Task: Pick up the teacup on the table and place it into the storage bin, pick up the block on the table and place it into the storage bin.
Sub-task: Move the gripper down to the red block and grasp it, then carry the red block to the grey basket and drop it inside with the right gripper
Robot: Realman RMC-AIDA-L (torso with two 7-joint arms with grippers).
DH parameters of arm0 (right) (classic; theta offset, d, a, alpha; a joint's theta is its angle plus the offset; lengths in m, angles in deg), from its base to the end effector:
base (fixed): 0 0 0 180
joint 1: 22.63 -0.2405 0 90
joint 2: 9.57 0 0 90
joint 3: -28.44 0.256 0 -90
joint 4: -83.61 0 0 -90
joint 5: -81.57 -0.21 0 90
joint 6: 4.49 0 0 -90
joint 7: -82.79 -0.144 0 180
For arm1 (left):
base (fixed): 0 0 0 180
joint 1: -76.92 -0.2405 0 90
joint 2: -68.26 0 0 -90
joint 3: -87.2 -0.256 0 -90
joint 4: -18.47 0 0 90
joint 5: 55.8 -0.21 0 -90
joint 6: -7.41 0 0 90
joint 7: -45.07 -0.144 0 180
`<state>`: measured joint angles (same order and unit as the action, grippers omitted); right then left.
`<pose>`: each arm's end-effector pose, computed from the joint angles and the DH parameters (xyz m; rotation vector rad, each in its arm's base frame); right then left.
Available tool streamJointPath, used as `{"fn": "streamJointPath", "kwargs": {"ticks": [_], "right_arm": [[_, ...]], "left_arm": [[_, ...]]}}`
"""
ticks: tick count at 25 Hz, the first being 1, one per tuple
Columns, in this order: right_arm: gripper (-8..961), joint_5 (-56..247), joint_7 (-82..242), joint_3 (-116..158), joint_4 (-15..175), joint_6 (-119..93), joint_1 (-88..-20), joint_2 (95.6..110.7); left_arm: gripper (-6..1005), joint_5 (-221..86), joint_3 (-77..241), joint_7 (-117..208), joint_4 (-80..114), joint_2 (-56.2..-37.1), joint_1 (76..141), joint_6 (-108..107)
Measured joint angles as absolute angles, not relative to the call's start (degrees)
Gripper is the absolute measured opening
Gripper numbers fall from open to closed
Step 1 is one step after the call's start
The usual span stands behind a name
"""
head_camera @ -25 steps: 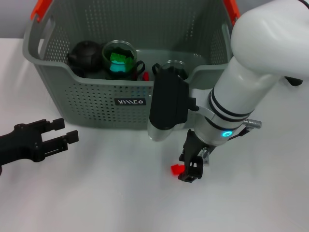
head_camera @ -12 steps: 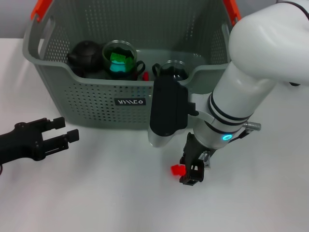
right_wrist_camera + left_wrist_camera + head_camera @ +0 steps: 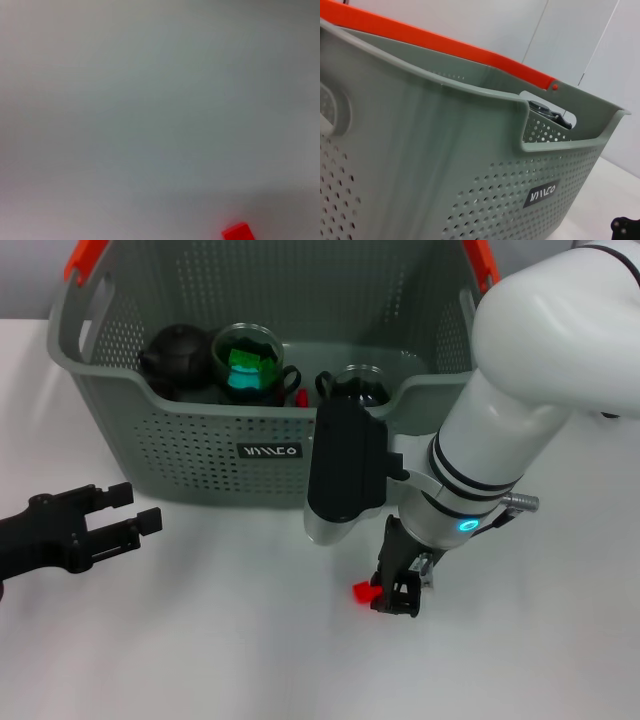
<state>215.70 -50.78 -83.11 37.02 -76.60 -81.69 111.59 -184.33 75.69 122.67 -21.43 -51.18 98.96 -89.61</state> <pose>0.1200 0.3454 -0.1340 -2.9658 0.0746 -0.9051 -0.3411 0.2681 0.0417 -2.4136 -0.9212 -0.7368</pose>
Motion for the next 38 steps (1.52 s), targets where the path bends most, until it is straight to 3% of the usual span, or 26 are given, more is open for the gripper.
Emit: {"fn": "streamJointPath", "kwargs": {"ticks": [6,11,26,34,38], "right_arm": [[230,215.61,-51.05,-82.20,36.67,-77.42,-81.55,111.47],[204,216.09,-51.02,-76.85,32.82,-80.40,-79.95,110.85],[240,193.21,-37.83,-33.17,5.31,-104.03,-63.48,110.32],[260,185.97,-37.63,-25.58,4.80,-95.77,-64.42,110.05],[270,196.15,-43.29,-26.25,4.77,-86.79,-68.65,109.61]], "left_arm": [[658,-184.35,75.69,122.70,-21.43,-51.18,99.09,-89.53],[658,-184.43,75.69,122.69,-21.45,-51.18,99.11,-89.51],[658,-184.37,75.68,122.69,-21.47,-51.11,99.45,-89.36],[658,-184.38,75.62,122.83,-21.50,-51.02,99.74,-89.82],[658,-184.38,75.65,122.95,-21.58,-51.00,99.59,-90.08]]}}
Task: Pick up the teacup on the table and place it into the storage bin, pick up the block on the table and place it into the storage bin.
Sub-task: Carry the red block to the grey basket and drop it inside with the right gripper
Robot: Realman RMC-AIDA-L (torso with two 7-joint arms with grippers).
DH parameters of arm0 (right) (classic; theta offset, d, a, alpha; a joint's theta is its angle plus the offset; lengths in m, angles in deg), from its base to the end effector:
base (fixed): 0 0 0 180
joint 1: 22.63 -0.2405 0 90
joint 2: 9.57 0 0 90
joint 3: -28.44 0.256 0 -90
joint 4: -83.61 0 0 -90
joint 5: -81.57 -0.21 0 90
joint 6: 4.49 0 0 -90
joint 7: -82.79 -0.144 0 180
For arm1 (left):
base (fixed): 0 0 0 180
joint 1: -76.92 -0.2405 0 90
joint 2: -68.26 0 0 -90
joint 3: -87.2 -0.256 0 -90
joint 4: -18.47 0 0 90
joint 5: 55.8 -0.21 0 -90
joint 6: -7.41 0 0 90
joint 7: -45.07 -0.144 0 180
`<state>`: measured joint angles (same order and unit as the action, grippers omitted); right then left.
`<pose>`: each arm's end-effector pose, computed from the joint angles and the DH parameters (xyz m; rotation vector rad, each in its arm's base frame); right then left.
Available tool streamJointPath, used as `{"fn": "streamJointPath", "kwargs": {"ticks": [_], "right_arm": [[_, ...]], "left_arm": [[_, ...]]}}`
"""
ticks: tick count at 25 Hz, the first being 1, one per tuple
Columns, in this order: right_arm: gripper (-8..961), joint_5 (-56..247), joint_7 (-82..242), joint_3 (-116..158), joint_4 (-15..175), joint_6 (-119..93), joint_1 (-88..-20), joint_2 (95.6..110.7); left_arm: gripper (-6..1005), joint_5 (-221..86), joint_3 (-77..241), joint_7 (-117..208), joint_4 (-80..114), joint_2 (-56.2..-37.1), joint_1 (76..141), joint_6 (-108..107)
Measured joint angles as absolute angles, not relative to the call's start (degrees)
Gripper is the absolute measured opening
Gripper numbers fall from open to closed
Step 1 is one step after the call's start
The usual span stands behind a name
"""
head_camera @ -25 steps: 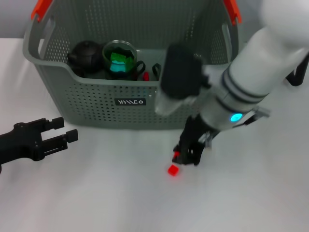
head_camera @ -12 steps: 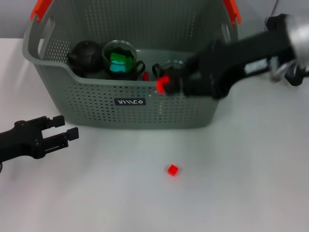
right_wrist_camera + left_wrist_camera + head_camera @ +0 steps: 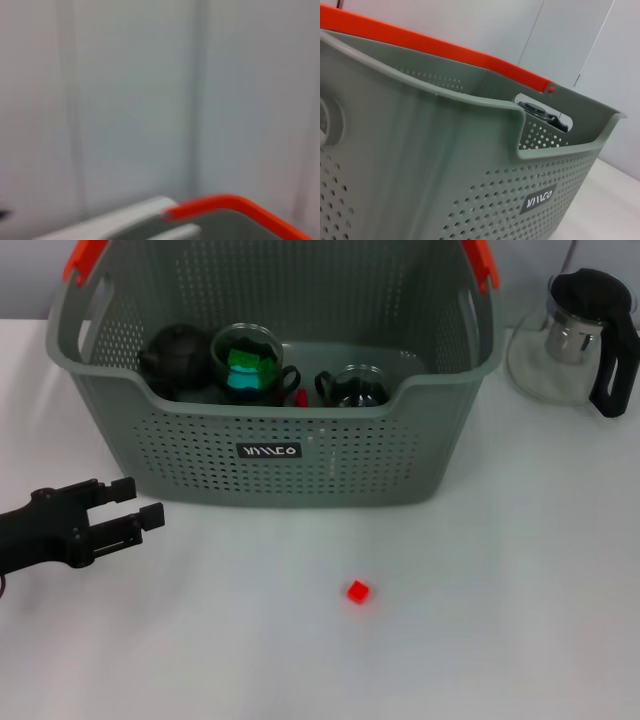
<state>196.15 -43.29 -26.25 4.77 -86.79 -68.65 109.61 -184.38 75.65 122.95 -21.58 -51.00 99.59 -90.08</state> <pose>0.0440 0.4045 0.0809 -2.6636 0.3998 0.6495 -0.3378 0.2715 0.0432 -2.4254 -0.9092 -0.7427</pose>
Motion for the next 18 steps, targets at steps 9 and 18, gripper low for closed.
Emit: {"fn": "streamJointPath", "kwargs": {"ticks": [9,18], "right_arm": [[291,230.72,-54.05,-31.86,21.07,-80.13,-88.09,110.71],[313,232.07,-55.29,-40.35,37.97,-69.49,-94.24,110.88]], "left_arm": [[659,-184.39,75.70,123.47,-21.73,-51.00,99.84,-90.23],[659,-184.38,75.69,123.47,-21.43,-51.07,99.86,-90.23]]}}
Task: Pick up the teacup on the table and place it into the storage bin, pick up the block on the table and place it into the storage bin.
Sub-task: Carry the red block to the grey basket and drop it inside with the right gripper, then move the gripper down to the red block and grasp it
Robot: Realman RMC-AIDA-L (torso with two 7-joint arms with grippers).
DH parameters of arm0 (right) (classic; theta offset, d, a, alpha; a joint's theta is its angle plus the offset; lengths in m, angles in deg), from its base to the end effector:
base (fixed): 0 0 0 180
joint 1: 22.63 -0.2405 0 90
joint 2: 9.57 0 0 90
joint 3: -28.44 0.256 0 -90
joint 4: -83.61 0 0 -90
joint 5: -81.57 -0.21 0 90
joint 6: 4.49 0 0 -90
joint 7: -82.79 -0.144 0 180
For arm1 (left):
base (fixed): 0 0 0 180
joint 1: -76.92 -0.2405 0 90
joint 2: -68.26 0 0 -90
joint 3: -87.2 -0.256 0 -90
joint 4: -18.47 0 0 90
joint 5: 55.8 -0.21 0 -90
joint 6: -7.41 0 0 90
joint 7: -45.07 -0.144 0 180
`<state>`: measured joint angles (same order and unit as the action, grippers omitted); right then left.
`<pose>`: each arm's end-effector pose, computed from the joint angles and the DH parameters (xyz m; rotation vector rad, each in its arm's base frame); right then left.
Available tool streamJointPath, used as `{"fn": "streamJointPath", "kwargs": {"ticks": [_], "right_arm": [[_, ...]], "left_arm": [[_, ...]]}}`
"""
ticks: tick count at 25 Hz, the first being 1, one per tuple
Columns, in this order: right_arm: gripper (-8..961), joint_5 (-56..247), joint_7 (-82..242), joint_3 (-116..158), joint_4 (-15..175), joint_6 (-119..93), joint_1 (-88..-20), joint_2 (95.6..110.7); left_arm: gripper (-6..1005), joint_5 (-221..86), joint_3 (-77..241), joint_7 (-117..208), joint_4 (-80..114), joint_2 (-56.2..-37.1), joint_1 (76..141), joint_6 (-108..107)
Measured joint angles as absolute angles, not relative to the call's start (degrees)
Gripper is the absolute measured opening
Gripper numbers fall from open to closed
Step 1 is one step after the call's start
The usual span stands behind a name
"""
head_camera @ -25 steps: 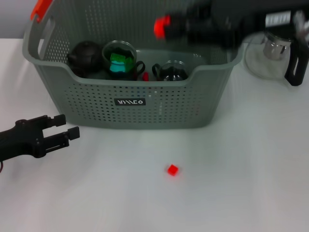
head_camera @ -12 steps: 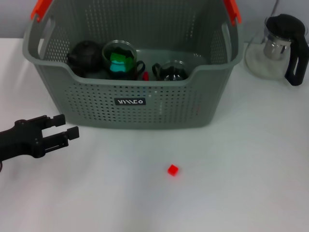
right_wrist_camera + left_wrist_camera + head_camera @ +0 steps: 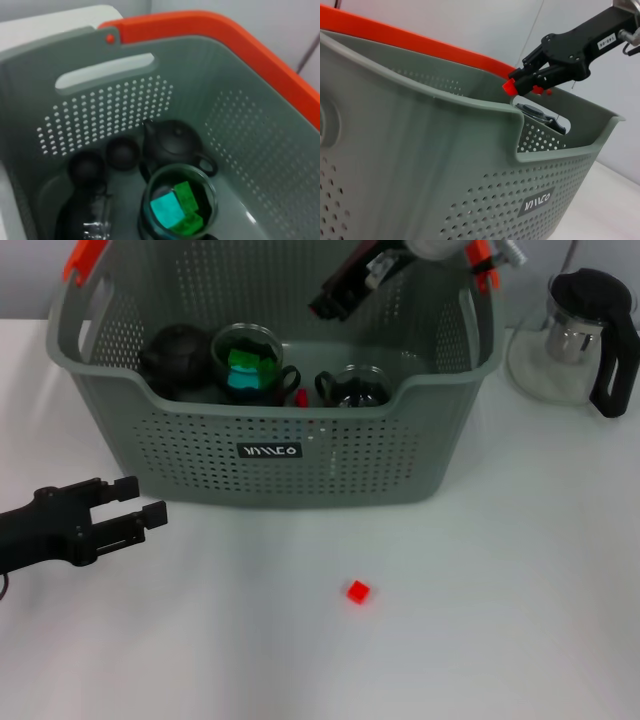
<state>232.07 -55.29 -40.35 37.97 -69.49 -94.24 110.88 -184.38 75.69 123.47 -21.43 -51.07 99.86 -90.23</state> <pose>0.0171 0.4628 -0.0424 -2.6178 0.3942 -0.2158 -0.3360 0.2727 0.0423 -2.4276 -0.9178 -0.7539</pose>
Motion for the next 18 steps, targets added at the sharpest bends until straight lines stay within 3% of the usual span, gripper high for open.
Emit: {"fn": "streamJointPath", "kwargs": {"ticks": [5,9,15,18], "right_arm": [[325,229.88,-55.32,-42.81,36.32,-68.14,-93.23,110.97],[335,220.58,-54.28,-43.16,26.12,-67.51,-86.41,110.93],[583,185.44,-36.49,-42.87,9.29,-69.26,-64.70,110.55],[729,172.48,-27.04,-41.35,8.85,-76.23,-57.91,110.24]], "left_arm": [[658,-184.38,75.69,123.47,-21.43,-51.18,99.82,-90.15],[658,-184.34,75.69,123.47,-21.42,-51.19,99.80,-90.12],[658,-184.29,75.71,123.45,-21.42,-51.18,99.76,-89.76],[657,-184.27,75.77,123.35,-21.35,-51.18,99.92,-89.46]]}}
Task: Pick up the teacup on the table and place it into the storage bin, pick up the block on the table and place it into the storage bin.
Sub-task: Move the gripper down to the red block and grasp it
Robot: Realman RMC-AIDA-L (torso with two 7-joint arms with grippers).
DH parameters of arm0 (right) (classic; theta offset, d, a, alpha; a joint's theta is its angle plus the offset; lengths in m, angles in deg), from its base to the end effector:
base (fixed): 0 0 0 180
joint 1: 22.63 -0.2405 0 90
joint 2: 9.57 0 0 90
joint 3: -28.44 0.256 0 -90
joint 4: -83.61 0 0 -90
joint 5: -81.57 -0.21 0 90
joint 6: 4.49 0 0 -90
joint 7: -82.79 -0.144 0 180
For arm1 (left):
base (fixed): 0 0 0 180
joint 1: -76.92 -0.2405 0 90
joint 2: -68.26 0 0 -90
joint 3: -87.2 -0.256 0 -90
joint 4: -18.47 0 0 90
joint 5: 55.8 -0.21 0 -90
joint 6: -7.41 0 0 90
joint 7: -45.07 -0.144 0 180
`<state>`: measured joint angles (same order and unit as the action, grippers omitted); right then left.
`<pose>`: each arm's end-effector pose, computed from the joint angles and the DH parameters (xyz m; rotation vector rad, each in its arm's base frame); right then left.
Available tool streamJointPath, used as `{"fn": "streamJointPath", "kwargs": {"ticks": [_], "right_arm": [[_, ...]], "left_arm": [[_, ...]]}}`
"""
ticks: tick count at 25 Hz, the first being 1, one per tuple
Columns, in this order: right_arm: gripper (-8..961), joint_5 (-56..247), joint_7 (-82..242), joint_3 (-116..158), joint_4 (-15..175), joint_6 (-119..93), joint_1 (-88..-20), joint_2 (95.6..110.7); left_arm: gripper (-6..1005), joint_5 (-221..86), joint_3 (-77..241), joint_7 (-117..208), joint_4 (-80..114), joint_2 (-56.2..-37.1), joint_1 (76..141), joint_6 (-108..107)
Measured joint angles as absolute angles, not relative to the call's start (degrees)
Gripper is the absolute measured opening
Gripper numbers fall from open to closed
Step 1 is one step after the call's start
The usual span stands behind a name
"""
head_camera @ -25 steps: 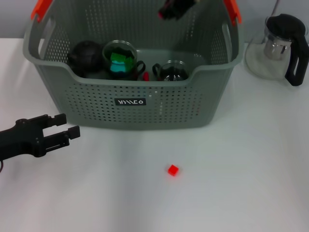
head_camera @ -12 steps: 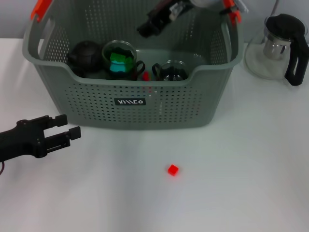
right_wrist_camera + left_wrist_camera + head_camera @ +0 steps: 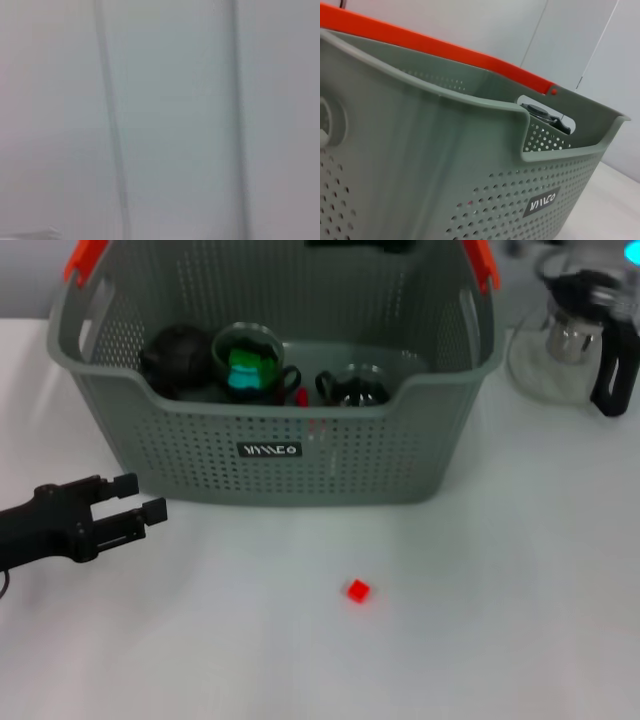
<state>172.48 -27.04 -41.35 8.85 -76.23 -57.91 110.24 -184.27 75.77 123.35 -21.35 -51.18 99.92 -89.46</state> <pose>0.0523 0.3772 0.0411 -2.6768 0.2550 0.9778 -0.3368 0.2740 0.0417 -2.4168 -0.9187 -0.7478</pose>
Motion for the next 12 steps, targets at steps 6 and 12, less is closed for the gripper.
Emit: {"fn": "streamJointPath", "kwargs": {"ticks": [6,12], "right_arm": [[906,169.59,-22.14,-36.00,8.27,-97.50,-50.91,109.66],[944,180.28,-32.34,-31.70,1.89,-113.30,-52.45,107.64]], "left_arm": [[659,-184.17,75.78,123.38,-21.46,-51.13,100.31,-89.29],[659,-184.17,75.78,123.41,-21.57,-51.09,100.29,-89.44]]}}
